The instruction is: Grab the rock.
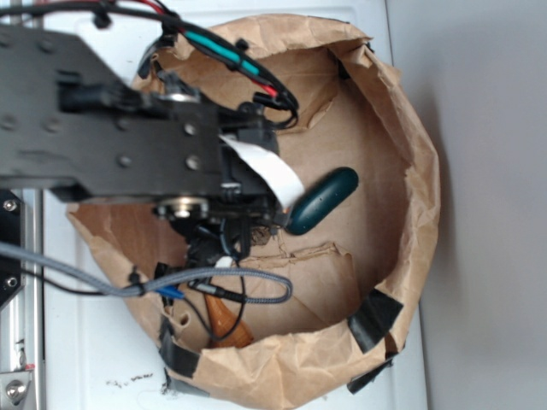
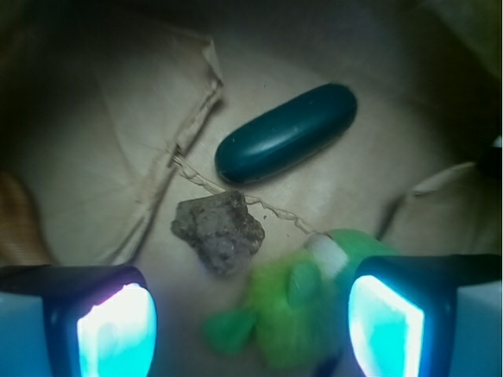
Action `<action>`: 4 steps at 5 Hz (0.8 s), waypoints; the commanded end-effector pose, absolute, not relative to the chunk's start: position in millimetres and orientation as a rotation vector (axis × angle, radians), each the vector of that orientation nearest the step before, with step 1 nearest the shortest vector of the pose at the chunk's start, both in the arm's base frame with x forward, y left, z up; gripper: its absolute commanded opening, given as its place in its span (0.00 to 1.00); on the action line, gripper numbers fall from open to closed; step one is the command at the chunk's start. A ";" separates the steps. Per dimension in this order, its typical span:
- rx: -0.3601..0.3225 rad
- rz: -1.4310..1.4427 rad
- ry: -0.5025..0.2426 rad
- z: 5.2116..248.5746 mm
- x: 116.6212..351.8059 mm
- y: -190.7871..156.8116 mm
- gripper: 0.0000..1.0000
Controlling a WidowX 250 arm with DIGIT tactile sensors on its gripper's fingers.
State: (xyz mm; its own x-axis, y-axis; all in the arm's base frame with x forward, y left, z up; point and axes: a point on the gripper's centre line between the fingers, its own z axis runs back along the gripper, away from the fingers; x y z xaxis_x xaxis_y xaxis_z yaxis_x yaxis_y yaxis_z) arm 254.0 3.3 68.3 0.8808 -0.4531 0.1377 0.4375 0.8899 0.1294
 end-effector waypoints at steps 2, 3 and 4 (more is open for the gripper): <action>0.096 -0.544 -0.139 37.1 274.5 -7.6 1.00; 0.109 -0.566 -0.106 18.3 266.8 -16.7 1.00; 0.122 -0.573 -0.104 11.0 265.6 -19.6 0.91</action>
